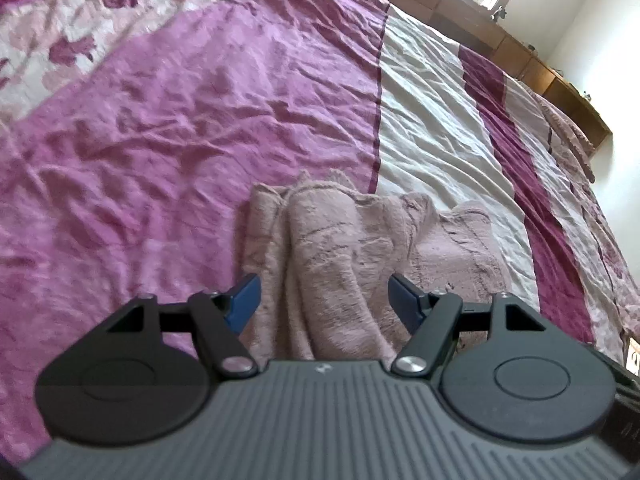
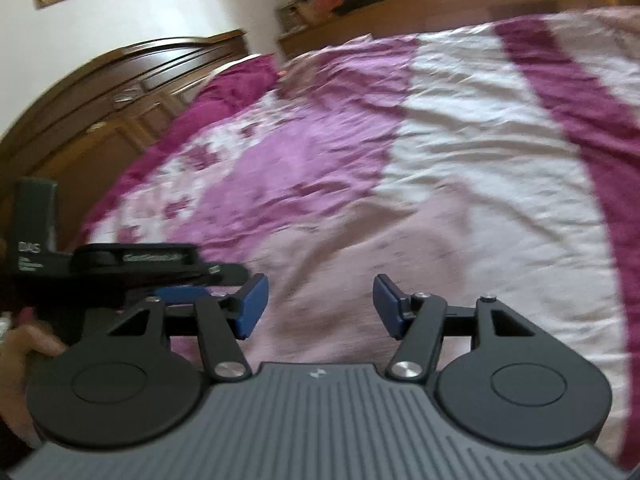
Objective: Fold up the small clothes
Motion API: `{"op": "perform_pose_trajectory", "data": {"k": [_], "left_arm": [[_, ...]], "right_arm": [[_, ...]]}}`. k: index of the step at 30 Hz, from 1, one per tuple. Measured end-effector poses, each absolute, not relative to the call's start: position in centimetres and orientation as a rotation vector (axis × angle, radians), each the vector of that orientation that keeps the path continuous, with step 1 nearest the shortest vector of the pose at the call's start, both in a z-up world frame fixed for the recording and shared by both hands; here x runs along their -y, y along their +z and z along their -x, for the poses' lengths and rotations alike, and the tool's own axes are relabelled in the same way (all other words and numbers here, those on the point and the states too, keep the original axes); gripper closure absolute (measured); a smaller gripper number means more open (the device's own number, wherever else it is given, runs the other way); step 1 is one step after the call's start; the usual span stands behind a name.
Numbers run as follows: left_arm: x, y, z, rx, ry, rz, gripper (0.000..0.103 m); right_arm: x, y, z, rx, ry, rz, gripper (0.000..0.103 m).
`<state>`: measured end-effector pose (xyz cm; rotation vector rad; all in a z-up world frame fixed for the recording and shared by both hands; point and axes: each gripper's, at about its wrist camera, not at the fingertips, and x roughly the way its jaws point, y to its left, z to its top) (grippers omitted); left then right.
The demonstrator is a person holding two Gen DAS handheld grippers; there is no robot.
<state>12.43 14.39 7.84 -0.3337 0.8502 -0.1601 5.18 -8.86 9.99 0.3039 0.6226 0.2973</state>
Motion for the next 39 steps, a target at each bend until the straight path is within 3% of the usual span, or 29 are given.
{"op": "perform_pose_trajectory", "data": {"k": [2, 8, 9, 10, 11, 15, 19, 23, 25, 29, 34, 39], "left_arm": [[-14.2, 7.3, -12.8, -0.853, -0.164, 0.348, 0.033], [-13.9, 5.3, -13.7, -0.865, -0.174, 0.387, 0.047], [-13.9, 4.9, -13.8, -0.868, -0.175, 0.388, 0.056], [-13.8, 4.6, -14.0, -0.869, -0.177, 0.386, 0.077], [-13.8, 4.3, -14.1, -0.865, -0.187, 0.389, 0.084], [-14.7, 5.6, -13.7, -0.794, -0.207, 0.425, 0.086], [-16.3, 7.3, -13.1, -0.715, -0.188, 0.419, 0.086], [-17.1, 4.8, -14.1, -0.799, -0.136, 0.365, 0.084], [-17.4, 3.7, -13.9, -0.802, -0.129, 0.368, 0.076], [-17.8, 3.9, -13.8, -0.814, -0.131, 0.405, 0.069], [-18.7, 5.3, -12.2, -0.853, -0.174, 0.45, 0.041], [-18.1, 5.3, -10.5, -0.891, -0.213, 0.355, 0.039]], "right_arm": [[10.1, 9.5, -5.3, -0.629, 0.245, -0.302, 0.037], [12.3, 6.8, -5.8, -0.682, 0.173, -0.367, 0.037], [12.2, 6.3, -5.9, -0.691, 0.168, -0.366, 0.037], [12.3, 5.9, -6.0, -0.699, 0.167, -0.37, 0.037], [12.2, 5.5, -6.2, -0.704, 0.17, -0.38, 0.037], [11.9, 4.9, -6.7, -0.71, 0.175, -0.416, 0.036], [11.3, 5.4, -6.7, -0.695, 0.214, -0.419, 0.036], [10.1, 5.2, -6.8, -0.7, 0.235, -0.372, 0.036], [9.6, 4.9, -6.7, -0.701, 0.226, -0.342, 0.036], [9.7, 4.8, -6.6, -0.703, 0.234, -0.341, 0.036], [10.1, 4.9, -6.5, -0.715, 0.229, -0.366, 0.036], [9.8, 4.9, -6.2, -0.73, 0.221, -0.344, 0.036]]}}
